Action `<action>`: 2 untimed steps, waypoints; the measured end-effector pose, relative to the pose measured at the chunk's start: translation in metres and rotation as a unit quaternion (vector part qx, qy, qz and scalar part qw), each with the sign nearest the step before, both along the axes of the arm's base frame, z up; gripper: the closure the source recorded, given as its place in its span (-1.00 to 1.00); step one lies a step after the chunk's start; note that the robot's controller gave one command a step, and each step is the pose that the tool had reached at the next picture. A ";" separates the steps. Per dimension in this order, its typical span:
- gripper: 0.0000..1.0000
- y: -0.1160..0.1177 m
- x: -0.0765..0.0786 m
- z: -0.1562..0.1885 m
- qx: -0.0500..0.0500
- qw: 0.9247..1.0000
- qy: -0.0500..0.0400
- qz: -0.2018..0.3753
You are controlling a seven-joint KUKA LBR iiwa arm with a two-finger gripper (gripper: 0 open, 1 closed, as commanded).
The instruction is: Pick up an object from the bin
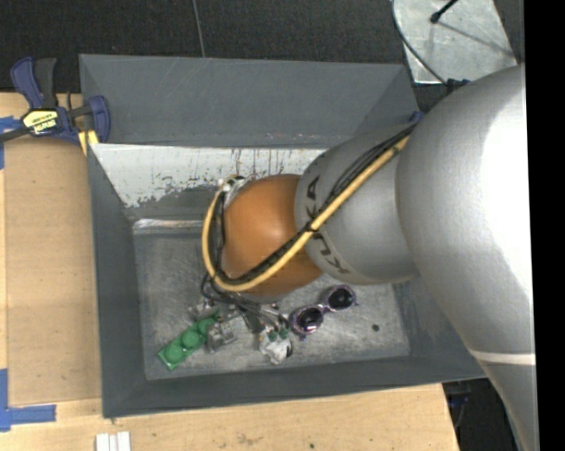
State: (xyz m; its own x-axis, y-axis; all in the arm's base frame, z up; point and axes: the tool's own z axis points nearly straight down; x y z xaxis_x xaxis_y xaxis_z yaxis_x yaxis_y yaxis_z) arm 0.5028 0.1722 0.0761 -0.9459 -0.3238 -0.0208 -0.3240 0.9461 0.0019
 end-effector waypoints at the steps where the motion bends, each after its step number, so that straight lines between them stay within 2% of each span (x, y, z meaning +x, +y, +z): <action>1: 1.00 0.000 0.000 0.000 0.000 1.000 0.000 0.000; 2: 1.00 0.010 -0.016 0.155 -0.003 1.000 0.007 -0.005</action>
Offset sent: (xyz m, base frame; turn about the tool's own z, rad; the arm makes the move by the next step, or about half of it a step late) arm -0.0178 0.0100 0.1538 0.0099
